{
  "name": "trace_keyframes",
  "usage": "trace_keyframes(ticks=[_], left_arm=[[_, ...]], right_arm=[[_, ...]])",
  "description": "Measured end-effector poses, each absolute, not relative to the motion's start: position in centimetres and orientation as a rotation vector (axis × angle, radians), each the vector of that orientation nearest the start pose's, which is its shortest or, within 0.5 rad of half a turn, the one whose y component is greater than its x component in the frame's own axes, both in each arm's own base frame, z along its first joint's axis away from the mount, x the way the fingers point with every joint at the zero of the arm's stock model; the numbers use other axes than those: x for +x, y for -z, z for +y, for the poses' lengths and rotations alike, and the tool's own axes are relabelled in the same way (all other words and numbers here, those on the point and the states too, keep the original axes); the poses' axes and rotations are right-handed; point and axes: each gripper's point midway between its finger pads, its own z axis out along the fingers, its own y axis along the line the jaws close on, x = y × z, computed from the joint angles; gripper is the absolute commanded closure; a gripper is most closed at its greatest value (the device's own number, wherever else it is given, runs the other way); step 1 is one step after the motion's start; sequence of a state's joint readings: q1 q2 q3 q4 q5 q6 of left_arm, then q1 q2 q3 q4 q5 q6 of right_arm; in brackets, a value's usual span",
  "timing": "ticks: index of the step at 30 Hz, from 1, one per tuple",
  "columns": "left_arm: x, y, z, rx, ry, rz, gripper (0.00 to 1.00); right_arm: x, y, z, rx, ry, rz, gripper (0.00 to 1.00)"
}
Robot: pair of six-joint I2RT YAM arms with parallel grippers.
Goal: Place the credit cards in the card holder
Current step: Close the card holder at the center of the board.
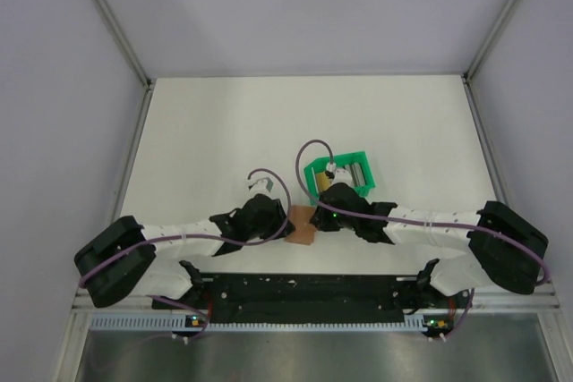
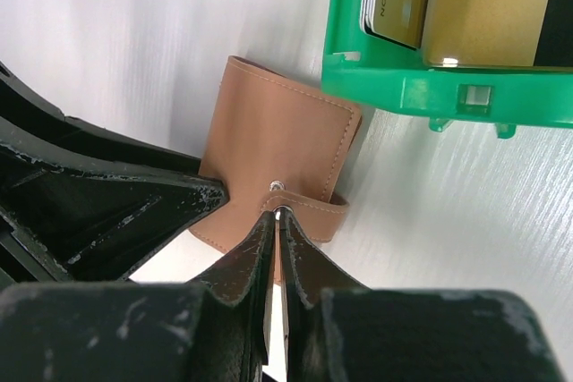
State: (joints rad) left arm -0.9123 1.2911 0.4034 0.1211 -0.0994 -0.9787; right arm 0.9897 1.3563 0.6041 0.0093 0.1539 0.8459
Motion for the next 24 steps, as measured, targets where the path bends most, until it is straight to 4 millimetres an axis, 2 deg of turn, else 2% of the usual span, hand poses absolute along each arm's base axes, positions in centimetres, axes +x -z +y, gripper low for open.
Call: trace_keyframes(ticks=[10, 14, 24], left_arm=[[16.4, -2.4, -26.1, -0.216, 0.809, 2.490, 0.59], [15.9, -2.4, -26.4, -0.239, 0.817, 2.493, 0.59], [16.0, -2.8, -26.0, -0.261, 0.774, 2.490, 0.46]], right_arm=[[18.7, -5.5, 29.6, -0.086, -0.742, 2.437, 0.94], [18.6, -4.7, 29.5, -0.088, -0.722, 2.460, 0.95], [18.5, -4.2, 29.5, -0.093, -0.711, 2.472, 0.94]])
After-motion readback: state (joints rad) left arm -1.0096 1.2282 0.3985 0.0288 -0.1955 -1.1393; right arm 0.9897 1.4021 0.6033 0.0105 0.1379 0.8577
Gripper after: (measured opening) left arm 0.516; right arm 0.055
